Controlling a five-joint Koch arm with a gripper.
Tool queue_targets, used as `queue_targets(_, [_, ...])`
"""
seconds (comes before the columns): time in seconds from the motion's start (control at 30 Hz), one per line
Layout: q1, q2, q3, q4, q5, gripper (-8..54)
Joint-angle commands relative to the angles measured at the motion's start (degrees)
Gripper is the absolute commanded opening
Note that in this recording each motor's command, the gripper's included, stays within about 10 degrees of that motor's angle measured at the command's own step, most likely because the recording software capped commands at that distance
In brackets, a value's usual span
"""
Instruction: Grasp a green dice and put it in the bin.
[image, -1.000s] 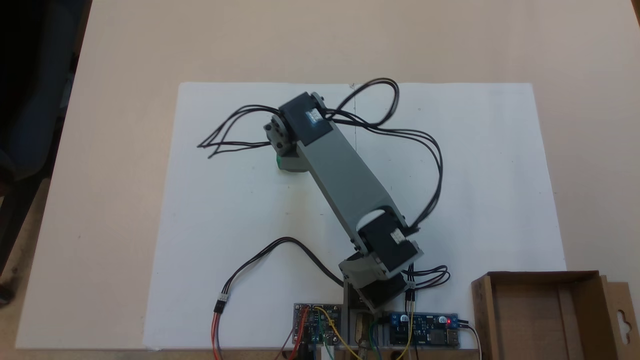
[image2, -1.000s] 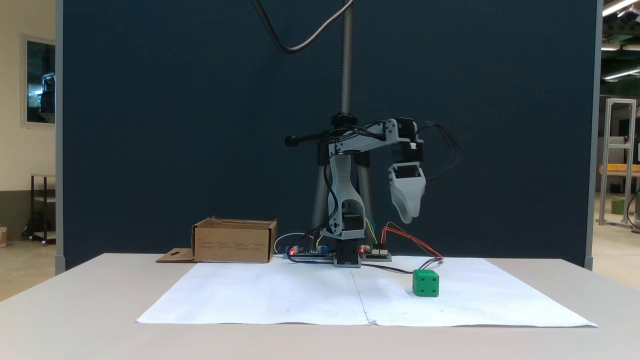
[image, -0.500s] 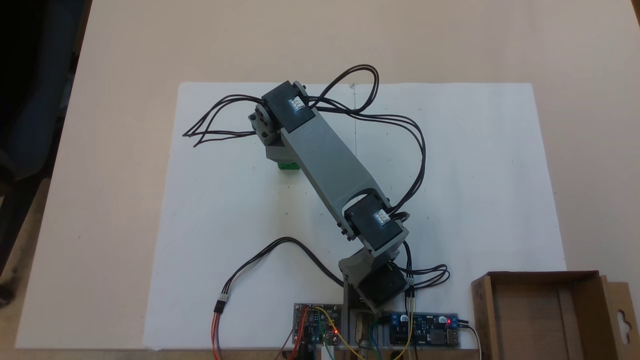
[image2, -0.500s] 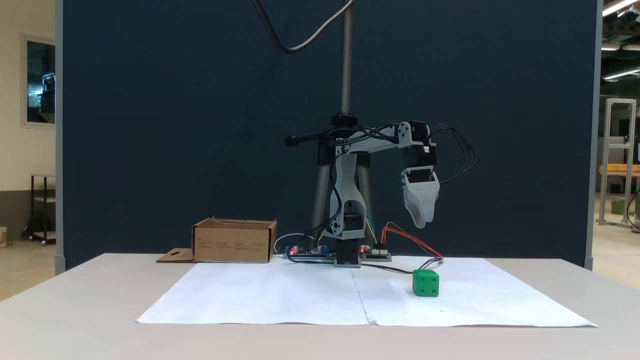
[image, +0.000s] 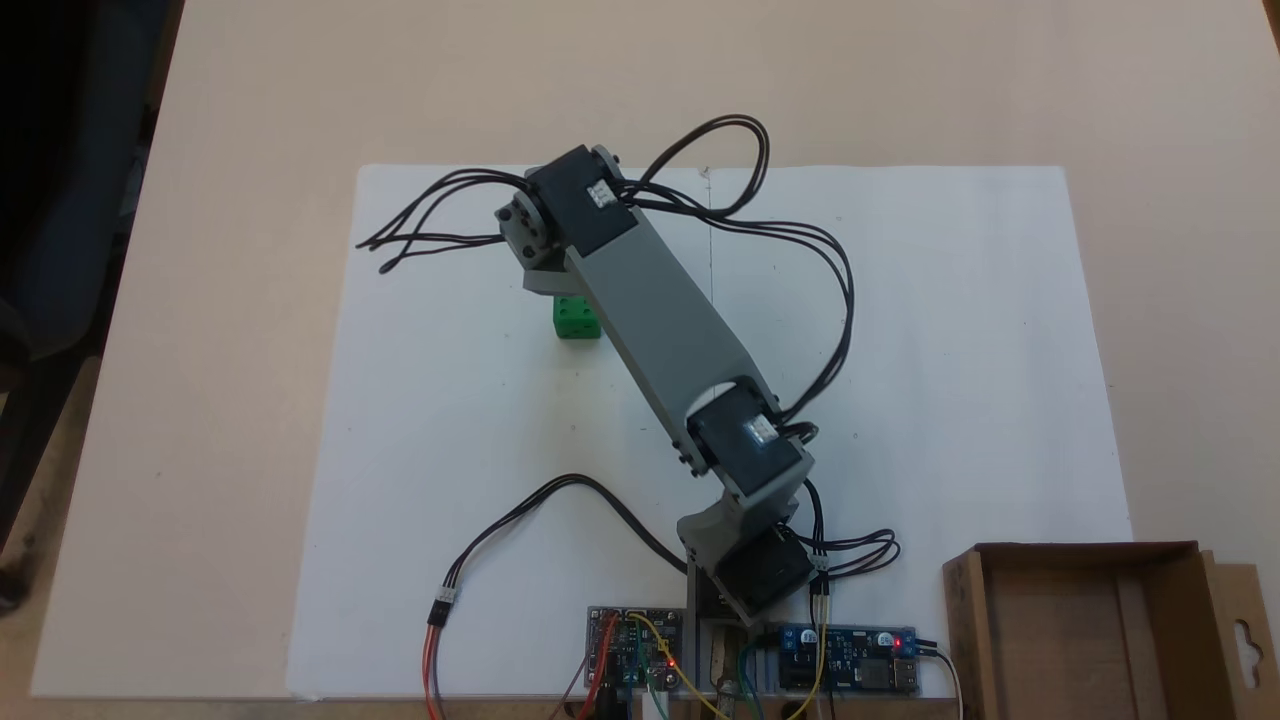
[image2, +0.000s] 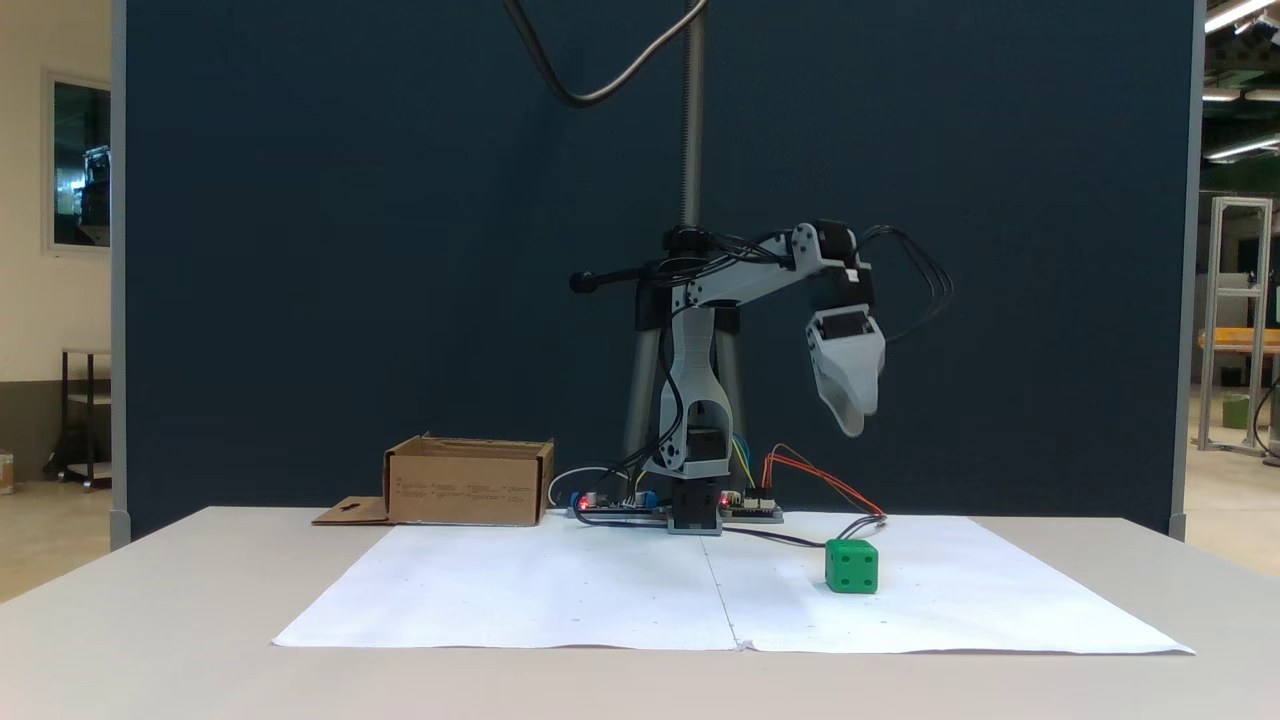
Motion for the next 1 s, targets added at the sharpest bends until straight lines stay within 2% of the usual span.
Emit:
queue_targets(0.0, [-0.88,-0.79,-2.37,1.93,4.31,43.1])
queue_targets(0.23, [-1.23,-6.86,-1.85,2.37,4.31,45.9])
queue_targets(0.97, [-1.49,-11.87,2.2,2.11,3.43,46.5])
